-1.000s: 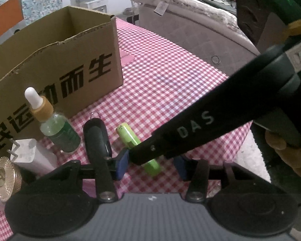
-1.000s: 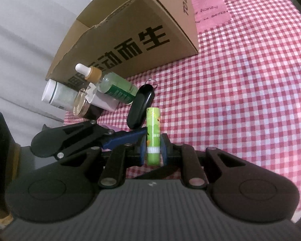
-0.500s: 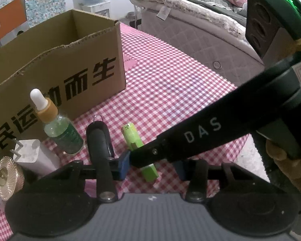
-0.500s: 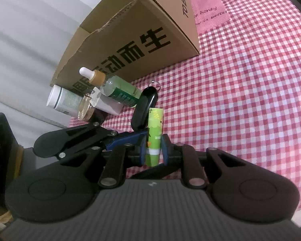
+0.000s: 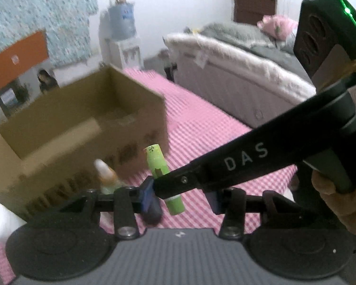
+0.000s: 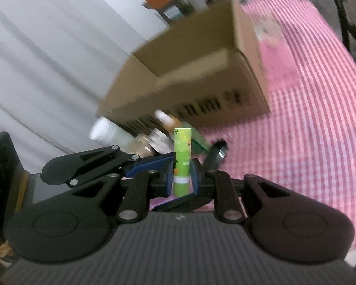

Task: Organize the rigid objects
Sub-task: 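Lift the glue stick with the right tool toward the box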

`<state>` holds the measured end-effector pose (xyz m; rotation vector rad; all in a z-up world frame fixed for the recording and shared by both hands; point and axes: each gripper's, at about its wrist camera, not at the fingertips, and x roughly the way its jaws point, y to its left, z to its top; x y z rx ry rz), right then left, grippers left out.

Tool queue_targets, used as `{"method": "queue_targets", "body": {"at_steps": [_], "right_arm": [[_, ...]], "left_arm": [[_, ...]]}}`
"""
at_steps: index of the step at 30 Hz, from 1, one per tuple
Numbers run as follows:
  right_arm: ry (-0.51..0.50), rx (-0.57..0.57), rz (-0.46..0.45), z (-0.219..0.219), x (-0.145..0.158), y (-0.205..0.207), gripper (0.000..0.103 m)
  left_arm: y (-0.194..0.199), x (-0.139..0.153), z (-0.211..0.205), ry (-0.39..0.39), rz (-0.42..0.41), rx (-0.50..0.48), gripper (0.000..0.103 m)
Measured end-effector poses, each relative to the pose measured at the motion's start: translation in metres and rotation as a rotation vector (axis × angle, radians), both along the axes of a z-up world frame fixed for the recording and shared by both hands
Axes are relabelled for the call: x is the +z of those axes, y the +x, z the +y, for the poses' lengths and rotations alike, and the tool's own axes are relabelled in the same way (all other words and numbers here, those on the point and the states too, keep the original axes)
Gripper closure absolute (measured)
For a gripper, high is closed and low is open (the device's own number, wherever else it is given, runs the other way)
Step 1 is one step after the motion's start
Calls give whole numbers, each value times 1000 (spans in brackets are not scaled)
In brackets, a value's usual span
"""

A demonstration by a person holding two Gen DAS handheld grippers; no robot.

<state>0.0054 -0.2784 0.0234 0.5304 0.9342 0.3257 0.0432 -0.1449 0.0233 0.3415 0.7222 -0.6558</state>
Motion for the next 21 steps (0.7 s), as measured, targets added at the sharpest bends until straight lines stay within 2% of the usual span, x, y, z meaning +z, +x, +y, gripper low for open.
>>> {"method": "queue_targets", "body": {"at_steps": [5,10,15,21], "right_arm": [[-6,68,-98,23,37,26,88],[10,160,-139,50,61,75,88],[41,229,-78,71,62,147,88],[81,245,69,90,35,236,88]], "left_arm": [[10,39,23,-9,-79,69,55],[42,66,51,-6,-82,141,54],[104,72,77,5,22,195,54],[179,51,102,30,165,235,54]]}}
